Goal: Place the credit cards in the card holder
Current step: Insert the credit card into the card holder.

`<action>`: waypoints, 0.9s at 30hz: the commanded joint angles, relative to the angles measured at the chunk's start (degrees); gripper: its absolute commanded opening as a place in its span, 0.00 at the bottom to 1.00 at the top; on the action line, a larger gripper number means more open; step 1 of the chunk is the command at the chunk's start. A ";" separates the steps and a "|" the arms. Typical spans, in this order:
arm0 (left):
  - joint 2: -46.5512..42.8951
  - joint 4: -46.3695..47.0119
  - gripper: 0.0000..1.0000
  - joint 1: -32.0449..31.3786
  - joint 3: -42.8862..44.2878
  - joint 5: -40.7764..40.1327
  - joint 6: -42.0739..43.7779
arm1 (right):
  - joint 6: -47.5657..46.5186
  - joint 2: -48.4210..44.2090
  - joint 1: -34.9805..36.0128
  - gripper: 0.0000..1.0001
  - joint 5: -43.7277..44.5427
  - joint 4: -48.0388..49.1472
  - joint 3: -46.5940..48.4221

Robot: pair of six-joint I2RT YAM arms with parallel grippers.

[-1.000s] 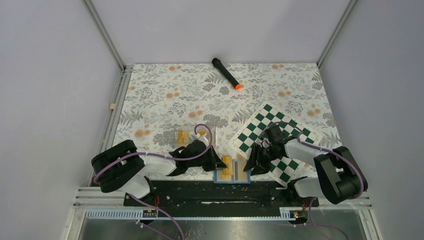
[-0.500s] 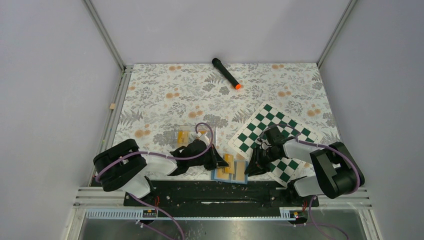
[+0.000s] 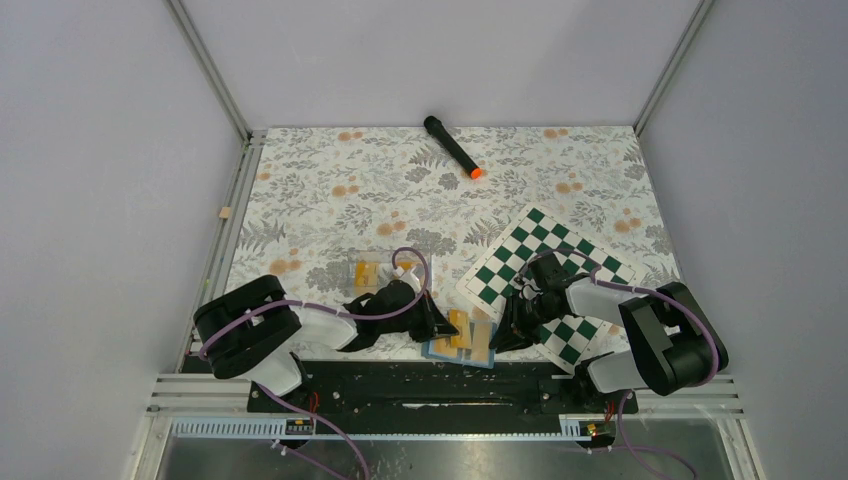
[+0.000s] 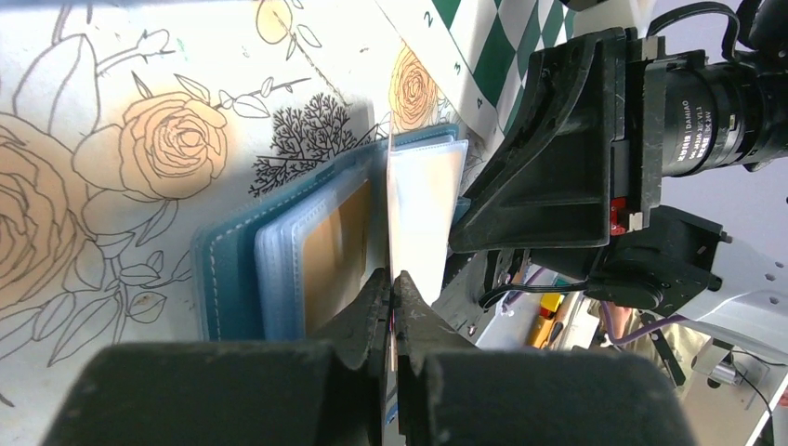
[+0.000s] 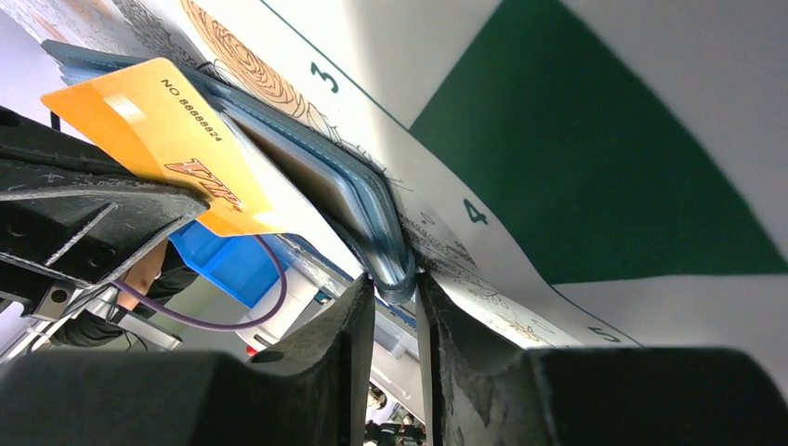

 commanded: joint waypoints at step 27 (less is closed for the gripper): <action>-1.80 -12.38 0.00 -2.65 5.87 4.94 1.48 | -0.39 2.16 0.06 0.26 2.63 3.71 -1.48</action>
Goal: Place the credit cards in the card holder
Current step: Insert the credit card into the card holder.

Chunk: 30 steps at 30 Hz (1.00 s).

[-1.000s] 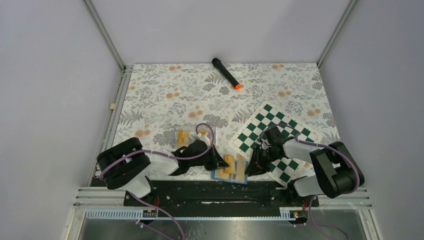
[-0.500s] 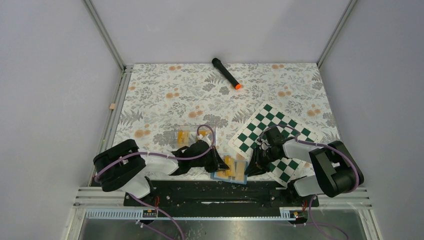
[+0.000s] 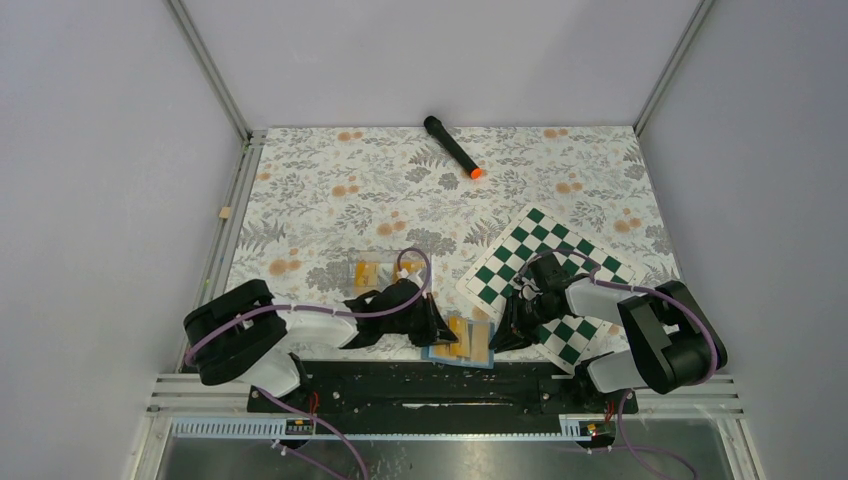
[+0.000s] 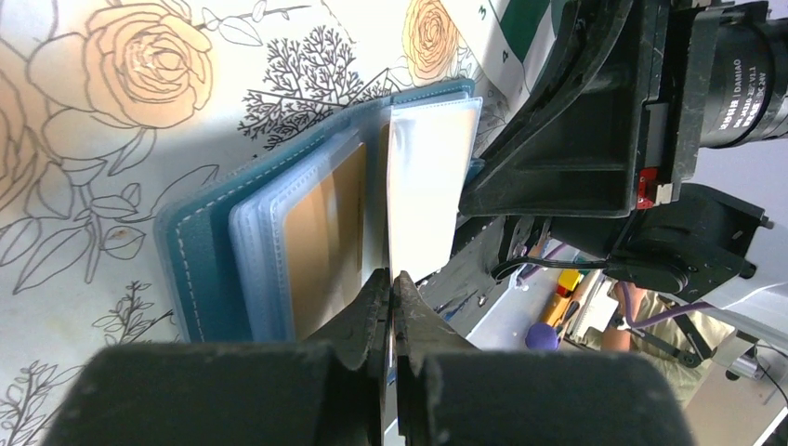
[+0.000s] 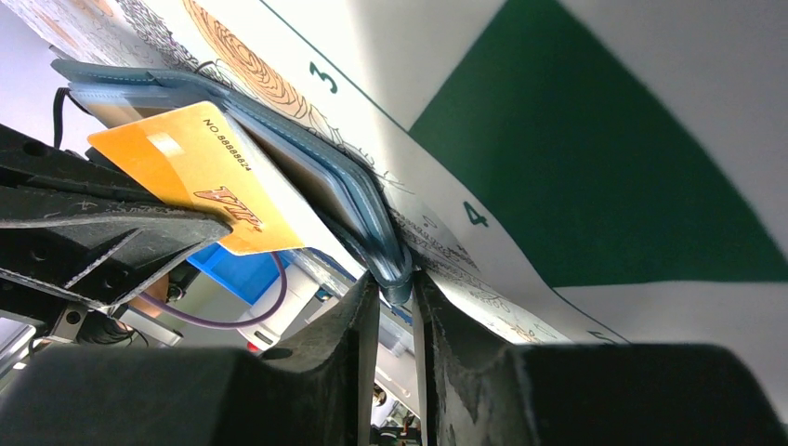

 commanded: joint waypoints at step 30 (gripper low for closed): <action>0.96 -3.60 0.00 -1.16 1.84 6.68 4.97 | -0.83 1.91 0.06 0.25 2.85 2.36 -0.83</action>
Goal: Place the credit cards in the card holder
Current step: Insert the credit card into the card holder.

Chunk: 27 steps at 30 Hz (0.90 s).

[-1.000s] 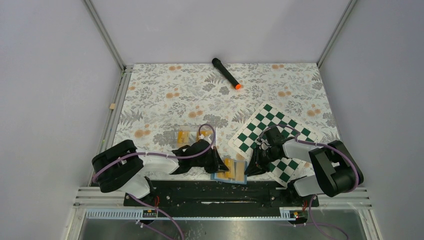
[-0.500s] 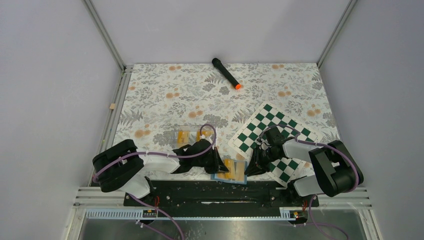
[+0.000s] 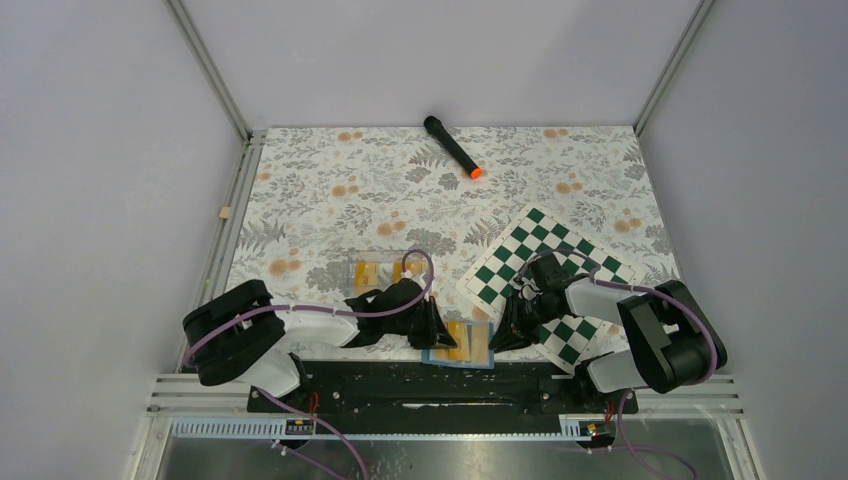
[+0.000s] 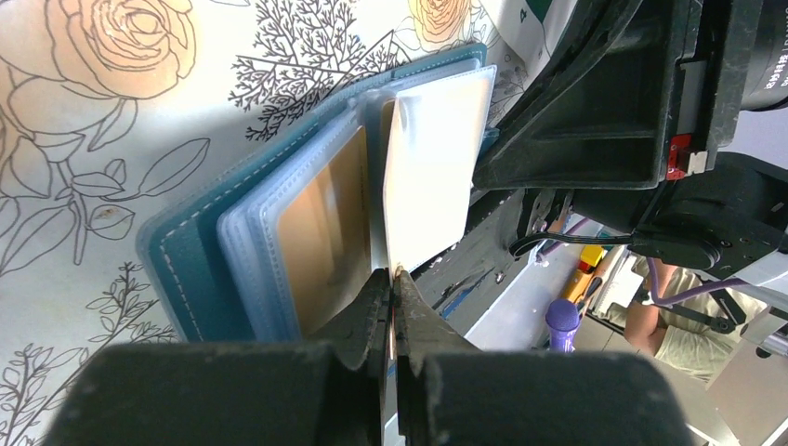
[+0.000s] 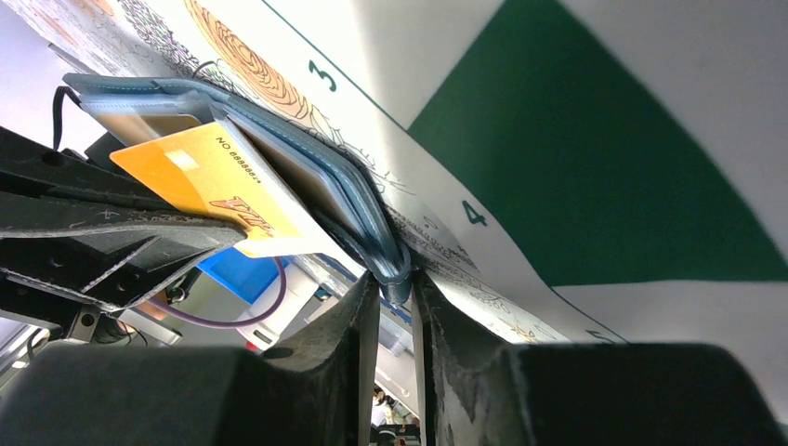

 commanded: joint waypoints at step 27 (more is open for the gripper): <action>0.71 -3.56 0.00 -0.83 0.98 6.25 4.28 | -0.80 2.30 0.42 0.25 2.34 2.21 -0.25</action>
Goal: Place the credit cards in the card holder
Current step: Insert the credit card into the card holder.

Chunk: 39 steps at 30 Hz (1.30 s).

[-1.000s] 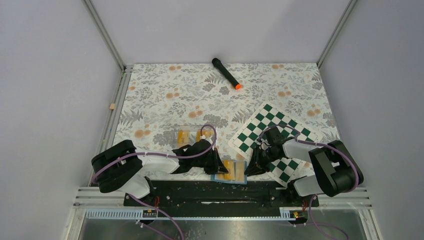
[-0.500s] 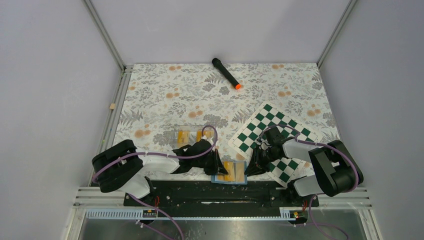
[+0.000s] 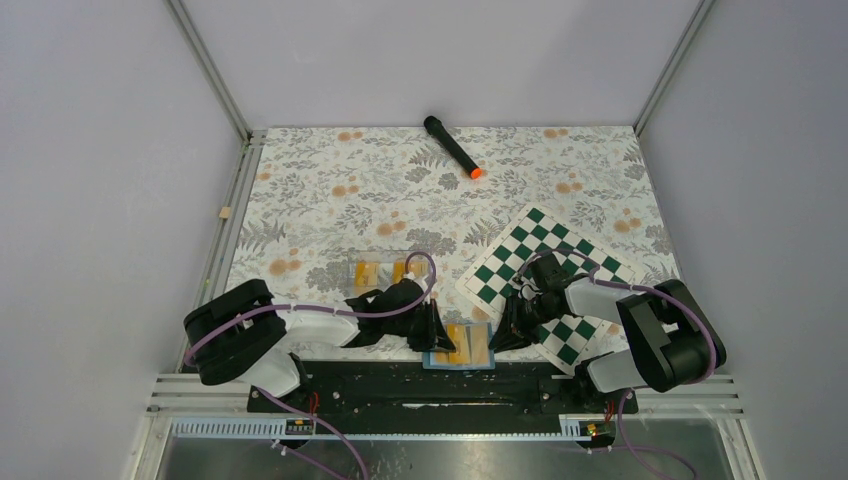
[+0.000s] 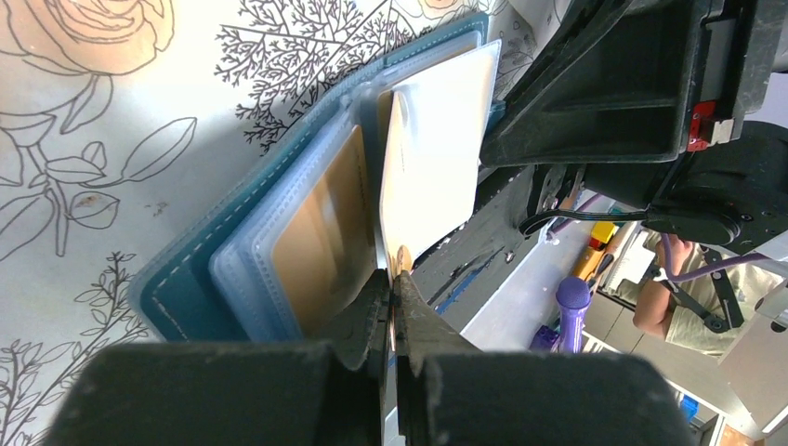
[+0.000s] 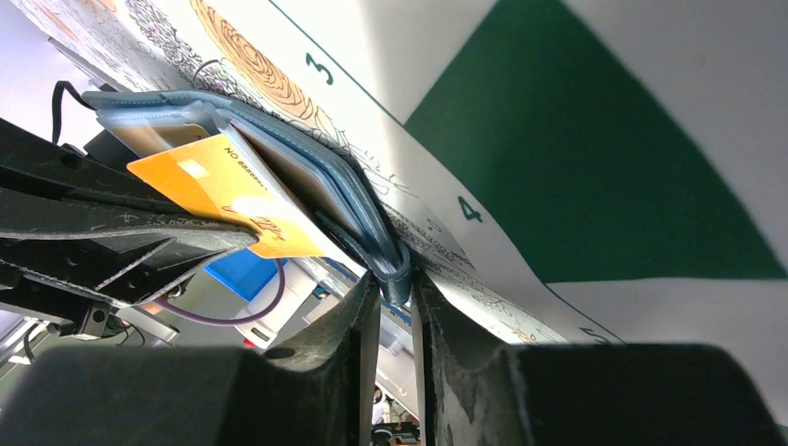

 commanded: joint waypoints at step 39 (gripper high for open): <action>6.30 -12.95 0.20 -1.85 8.13 -0.86 5.13 | -0.38 2.76 0.92 0.25 2.33 2.91 -0.68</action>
